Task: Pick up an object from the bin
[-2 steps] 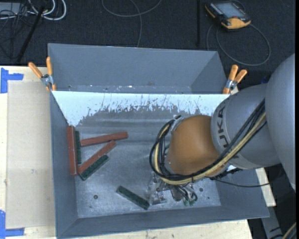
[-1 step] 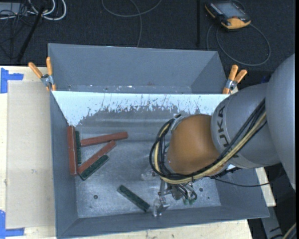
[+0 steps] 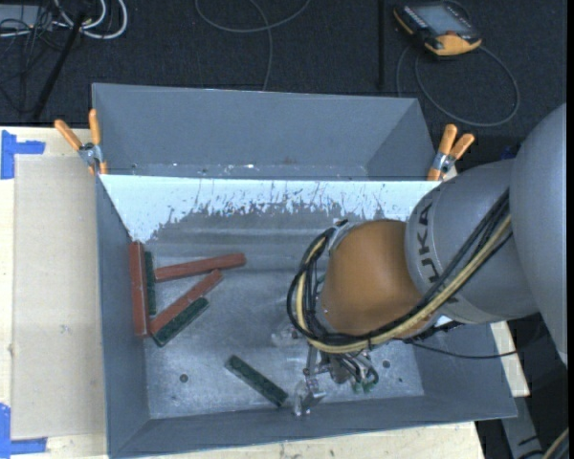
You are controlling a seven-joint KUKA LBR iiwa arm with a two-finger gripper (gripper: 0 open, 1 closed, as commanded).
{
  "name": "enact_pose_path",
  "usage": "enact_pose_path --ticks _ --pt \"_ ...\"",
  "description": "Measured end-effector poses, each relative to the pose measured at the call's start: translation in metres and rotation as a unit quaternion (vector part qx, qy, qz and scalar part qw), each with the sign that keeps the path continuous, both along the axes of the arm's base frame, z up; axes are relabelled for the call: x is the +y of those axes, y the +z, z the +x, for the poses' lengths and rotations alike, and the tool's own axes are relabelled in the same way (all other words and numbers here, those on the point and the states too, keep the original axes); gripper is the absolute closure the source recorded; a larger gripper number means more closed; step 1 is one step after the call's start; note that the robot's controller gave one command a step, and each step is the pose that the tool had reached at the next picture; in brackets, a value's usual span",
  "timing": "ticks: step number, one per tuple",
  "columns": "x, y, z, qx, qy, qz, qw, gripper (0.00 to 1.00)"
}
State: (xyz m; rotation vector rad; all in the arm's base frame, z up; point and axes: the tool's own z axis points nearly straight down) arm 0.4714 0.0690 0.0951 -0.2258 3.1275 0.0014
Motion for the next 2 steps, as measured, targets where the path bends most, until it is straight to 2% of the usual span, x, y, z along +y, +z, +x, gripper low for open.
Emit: enact_pose_path --ticks 1,2 --pt "0.0248 -0.0198 0.0192 -0.0045 -0.076 -0.001 0.9971 1.0" --pt "0.0248 -0.0199 0.0192 -0.0045 -0.076 -0.001 0.9971 1.0"
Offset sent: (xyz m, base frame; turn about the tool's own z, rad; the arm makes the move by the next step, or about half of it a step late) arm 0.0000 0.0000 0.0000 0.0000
